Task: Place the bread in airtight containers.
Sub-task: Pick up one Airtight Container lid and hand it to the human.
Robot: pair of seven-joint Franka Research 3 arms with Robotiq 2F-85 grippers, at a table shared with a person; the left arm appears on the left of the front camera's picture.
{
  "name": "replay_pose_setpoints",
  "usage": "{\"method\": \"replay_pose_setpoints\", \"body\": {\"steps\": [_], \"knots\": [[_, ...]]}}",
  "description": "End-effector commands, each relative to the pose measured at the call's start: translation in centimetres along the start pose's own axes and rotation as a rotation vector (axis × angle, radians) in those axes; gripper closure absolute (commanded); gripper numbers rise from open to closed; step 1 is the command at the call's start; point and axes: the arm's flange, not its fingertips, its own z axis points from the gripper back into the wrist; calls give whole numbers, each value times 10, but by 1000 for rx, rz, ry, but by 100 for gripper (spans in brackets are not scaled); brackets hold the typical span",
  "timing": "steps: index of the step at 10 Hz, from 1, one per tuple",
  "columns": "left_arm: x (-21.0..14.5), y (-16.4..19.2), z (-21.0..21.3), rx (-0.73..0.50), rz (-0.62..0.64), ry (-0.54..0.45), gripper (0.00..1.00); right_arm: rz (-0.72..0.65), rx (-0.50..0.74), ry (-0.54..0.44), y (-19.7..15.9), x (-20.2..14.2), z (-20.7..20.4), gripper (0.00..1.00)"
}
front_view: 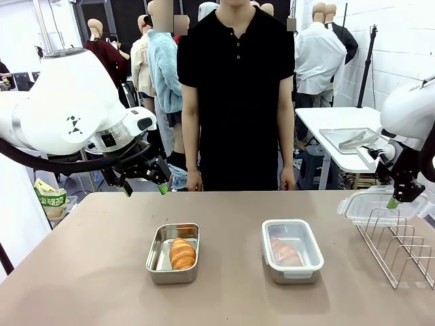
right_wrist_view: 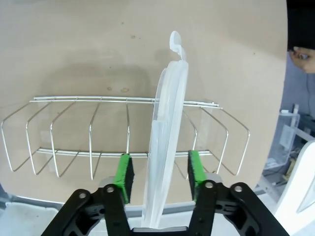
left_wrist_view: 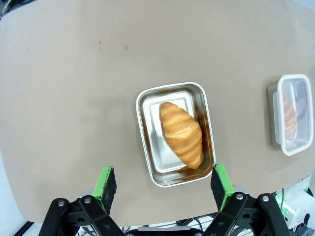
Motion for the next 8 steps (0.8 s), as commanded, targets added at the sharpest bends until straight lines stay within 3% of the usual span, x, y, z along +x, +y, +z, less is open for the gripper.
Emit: {"method": "replay_pose_setpoints", "body": {"steps": [1,8], "knots": [[1,1,1,7,0,-4,0,18,15,-31,-5,-4,-1,100],[1,1,1,7,0,-4,0,4,39,-88,0,1,16,100]]}}
